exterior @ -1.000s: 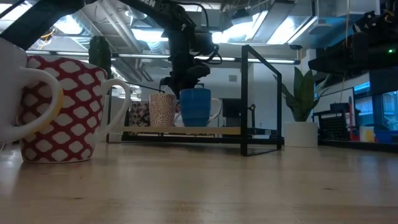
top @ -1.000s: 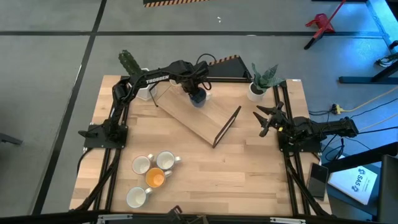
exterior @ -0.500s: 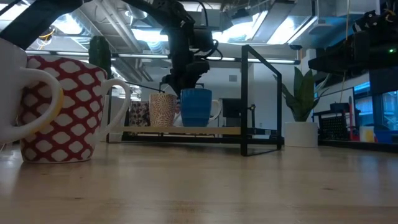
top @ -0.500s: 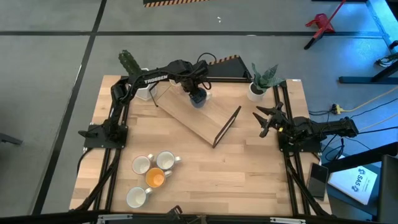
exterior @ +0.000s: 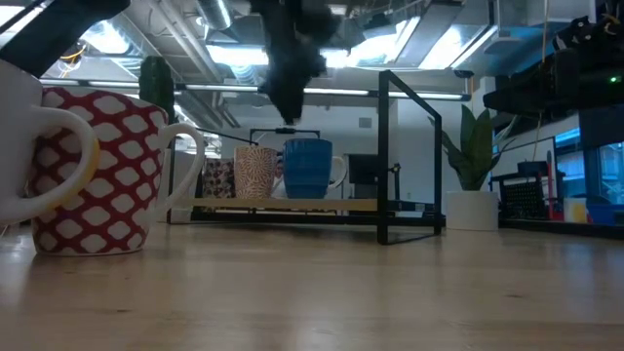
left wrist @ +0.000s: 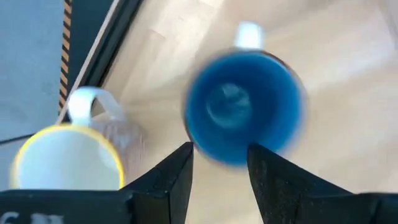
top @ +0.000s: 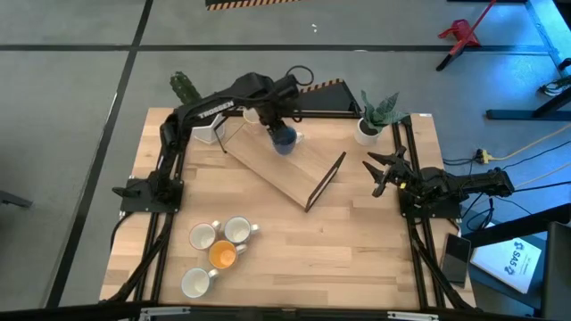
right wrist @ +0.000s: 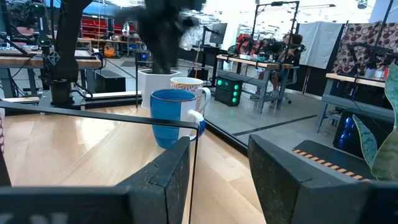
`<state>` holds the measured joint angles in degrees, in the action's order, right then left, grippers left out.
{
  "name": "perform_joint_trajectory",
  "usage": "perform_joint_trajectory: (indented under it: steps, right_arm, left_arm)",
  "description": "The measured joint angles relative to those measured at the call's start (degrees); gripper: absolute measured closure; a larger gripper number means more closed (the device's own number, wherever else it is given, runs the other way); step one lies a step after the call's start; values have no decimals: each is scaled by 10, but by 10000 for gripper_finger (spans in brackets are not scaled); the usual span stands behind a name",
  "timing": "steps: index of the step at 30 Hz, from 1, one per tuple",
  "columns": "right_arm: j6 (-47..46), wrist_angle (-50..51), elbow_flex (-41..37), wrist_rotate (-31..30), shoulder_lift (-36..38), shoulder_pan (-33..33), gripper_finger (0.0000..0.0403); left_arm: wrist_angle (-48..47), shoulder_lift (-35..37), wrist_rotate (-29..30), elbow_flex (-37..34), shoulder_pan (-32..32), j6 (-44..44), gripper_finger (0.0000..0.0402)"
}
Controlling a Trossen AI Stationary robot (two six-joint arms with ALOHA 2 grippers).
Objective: Place coffee mugs
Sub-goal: Put the gray patterned mug on the shelf
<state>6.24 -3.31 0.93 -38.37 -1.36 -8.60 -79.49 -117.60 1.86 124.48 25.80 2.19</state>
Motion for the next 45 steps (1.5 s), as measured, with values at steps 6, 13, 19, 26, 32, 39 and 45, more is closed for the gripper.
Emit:
perform_joint_trajectory:
  steps: [6,13,19,26,32,39,45]
  right_arm:
    - [0,0,0,0,0,0,253]
    - [0,2,0,0,0,0,253]
    - [0,1,0,0,0,0,253]
    - [0,1,0,0,1,0,253]
    - [0,0,0,0,1,0,253]
    - [-4,0,0,0,1,0,253]
    - [-5,0,0,0,1,0,253]
  left_arm:
    - [-89,69,-77,96,-66,-16,257]
    - [-103,227,7,35,-243,154,257]
    - [-106,309,87,-125,-420,385,257]
    - [-55,346,91,-371,-537,500,257]
    - [80,414,76,-549,-552,534,257]
    - [140,504,39,-674,-564,601,257]
    - [164,519,15,-735,-603,619,257]
